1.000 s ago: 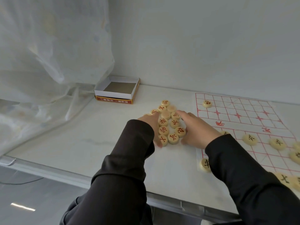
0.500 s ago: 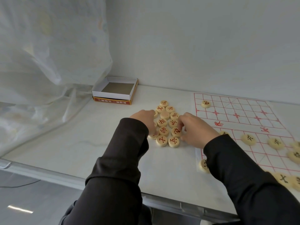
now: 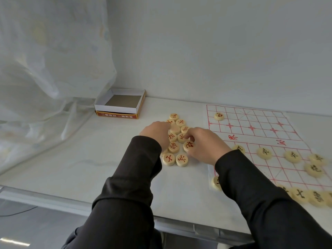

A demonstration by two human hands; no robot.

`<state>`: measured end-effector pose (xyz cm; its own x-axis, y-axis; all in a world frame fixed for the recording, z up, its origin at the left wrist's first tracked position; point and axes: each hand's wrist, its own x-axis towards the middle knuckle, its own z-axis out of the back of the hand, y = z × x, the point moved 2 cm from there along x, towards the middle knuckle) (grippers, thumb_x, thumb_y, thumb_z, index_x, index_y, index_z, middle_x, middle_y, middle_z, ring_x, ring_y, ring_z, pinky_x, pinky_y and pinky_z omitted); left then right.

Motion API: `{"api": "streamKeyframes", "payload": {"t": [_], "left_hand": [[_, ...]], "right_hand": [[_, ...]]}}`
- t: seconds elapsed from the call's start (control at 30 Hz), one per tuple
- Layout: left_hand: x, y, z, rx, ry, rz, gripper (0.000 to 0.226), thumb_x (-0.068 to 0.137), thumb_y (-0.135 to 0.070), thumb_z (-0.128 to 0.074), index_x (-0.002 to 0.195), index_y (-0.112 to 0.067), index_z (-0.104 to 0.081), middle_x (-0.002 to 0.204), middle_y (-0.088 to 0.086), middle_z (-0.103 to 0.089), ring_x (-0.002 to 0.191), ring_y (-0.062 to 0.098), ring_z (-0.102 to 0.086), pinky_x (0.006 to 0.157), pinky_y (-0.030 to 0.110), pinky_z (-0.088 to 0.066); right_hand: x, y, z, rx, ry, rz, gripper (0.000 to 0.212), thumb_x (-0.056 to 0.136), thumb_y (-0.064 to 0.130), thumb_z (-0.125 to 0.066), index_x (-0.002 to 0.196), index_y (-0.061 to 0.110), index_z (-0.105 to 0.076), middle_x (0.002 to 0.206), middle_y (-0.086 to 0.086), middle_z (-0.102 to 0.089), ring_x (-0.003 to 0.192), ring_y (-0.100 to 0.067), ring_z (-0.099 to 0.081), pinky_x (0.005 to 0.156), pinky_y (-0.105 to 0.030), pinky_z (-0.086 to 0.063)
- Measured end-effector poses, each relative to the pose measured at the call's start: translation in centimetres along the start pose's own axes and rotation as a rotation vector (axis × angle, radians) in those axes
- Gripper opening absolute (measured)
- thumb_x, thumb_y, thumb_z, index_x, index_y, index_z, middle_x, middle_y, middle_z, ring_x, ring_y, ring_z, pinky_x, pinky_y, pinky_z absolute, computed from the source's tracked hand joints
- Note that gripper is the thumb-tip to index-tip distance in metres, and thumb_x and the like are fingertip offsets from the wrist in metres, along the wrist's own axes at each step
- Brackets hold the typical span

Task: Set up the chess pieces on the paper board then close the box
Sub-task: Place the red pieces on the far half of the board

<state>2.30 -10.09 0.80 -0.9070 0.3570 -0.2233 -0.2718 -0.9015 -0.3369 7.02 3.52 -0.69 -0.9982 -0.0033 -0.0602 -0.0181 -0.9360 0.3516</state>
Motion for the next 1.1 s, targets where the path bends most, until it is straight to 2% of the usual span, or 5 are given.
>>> {"api": "streamKeyframes", "payload": {"t": [0.2,0.47,0.73,0.93,1.1], "left_hand": [[0.5,-2.9,-0.7,-0.113,-0.154,-0.044,0.051,0.087,0.0,-0.045,0.134,-0.022,-0.046,0.128,0.004,-0.051,0.112,0.024,-0.052,0.09,0.03,-0.044],[1.8,-8.1,-3.6,-0.166,-0.262,-0.238,0.048,0.092,-0.012,-0.046,0.138,-0.02,-0.041,0.14,0.003,-0.04,0.131,0.022,-0.031,0.106,0.032,-0.032],[2.9,-12.9,-5.6,-0.11,-0.252,-0.416,0.049,0.098,-0.031,-0.039,0.144,-0.02,-0.029,0.153,0.001,-0.024,0.144,0.022,-0.007,0.118,0.04,-0.013],[3.9,-14.4,-7.1,0.039,-0.177,-0.364,0.051,0.099,-0.034,-0.035,0.146,-0.023,-0.021,0.157,0.003,-0.01,0.145,0.026,0.006,0.115,0.05,-0.003],[4.1,-14.6,-7.7,0.078,-0.154,-0.336,0.053,0.097,-0.031,-0.037,0.146,-0.024,-0.02,0.157,0.004,-0.006,0.145,0.027,0.008,0.114,0.053,-0.002]], "right_hand": [[-1.0,-2.4,3.1,0.081,-0.164,-0.04,0.032,0.083,0.02,-0.063,0.115,0.018,-0.062,0.114,0.0,-0.055,0.102,-0.019,-0.055,0.086,-0.028,-0.045],[-2.4,-8.3,6.5,0.28,-0.381,-0.288,0.032,0.078,0.021,-0.074,0.108,0.015,-0.067,0.1,0.003,-0.063,0.089,-0.011,-0.058,0.067,-0.014,-0.042],[-1.7,-14.8,8.0,0.182,-0.342,-0.475,0.042,0.081,0.025,-0.071,0.119,0.012,-0.061,0.117,-0.006,-0.062,0.106,-0.021,-0.057,0.088,-0.029,-0.045],[-1.3,-21.4,10.5,0.19,-0.451,-0.634,0.032,0.083,0.023,-0.068,0.109,0.006,-0.067,0.113,-0.009,-0.066,0.105,-0.024,-0.059,0.089,-0.03,-0.044],[-0.6,-24.6,10.6,-0.011,-0.327,-0.71,0.028,0.085,0.028,-0.066,0.098,0.004,-0.068,0.1,-0.012,-0.069,0.088,-0.026,-0.062,0.077,-0.031,-0.047]]}}
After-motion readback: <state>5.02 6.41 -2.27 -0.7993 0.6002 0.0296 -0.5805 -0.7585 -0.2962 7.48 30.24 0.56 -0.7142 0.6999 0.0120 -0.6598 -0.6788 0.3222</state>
